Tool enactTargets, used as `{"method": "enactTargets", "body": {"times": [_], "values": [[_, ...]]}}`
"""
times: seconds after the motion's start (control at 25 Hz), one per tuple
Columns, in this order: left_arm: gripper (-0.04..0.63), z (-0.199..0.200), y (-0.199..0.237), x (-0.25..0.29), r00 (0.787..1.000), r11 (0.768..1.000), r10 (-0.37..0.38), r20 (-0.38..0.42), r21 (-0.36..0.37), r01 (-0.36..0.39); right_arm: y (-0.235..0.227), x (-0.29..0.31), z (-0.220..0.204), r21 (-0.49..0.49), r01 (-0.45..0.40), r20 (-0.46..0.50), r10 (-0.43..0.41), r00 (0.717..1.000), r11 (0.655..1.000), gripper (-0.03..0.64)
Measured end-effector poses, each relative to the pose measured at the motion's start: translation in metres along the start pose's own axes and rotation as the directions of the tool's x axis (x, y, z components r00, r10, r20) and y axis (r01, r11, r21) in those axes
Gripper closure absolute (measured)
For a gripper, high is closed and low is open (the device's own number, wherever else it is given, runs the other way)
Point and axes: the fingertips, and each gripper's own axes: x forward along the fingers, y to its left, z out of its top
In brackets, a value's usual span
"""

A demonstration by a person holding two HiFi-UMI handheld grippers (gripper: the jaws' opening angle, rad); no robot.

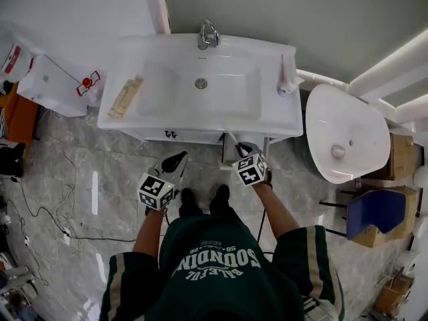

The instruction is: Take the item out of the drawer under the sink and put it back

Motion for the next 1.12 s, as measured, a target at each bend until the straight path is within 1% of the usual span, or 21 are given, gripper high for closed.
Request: {"method": "enactTargets", "body": {"times": [0.2,0.36,0.52,0.68,0.72,0.8,1.12], "values": [[0.545,0.021,0.006,-0.003,0.999,1.000,0.012,0.038,0.028,-0.013,-0.020,-0.038,0.042,0.057,0.038,0.133,-0.045,0.990,0.998,0.569],[0.545,0.046,0.017,-0.002,0.997,0.998,0.026,0.076,0.063,-0.030,-0.040,-0.070,0.081,0.089,0.070,0.244,-0.090,0.966,0.994,0.569],[0.545,0.070,0.022,-0.001,0.994,0.995,0.028,0.109,0.094,-0.039,-0.055,-0.110,0.123,0.101,0.103,0.352,-0.132,0.927,0.990,0.569],[0.545,0.085,0.025,-0.002,0.991,0.992,0.031,0.127,0.117,-0.046,-0.062,-0.145,0.154,0.119,0.118,0.452,-0.159,0.878,0.986,0.569],[0.545,0.086,0.025,-0.002,0.991,0.992,0.031,0.127,0.121,-0.047,-0.062,-0.151,0.159,0.117,0.122,0.466,-0.163,0.869,0.986,0.569],[0.545,0.088,0.025,-0.003,0.991,0.991,0.031,0.128,0.126,-0.047,-0.062,-0.157,0.162,0.105,0.133,0.477,-0.168,0.863,0.985,0.569],[0.545,0.084,0.022,-0.001,0.992,0.991,0.029,0.124,0.124,-0.044,-0.062,-0.151,0.148,0.120,0.123,0.457,-0.165,0.874,0.985,0.569]]}}
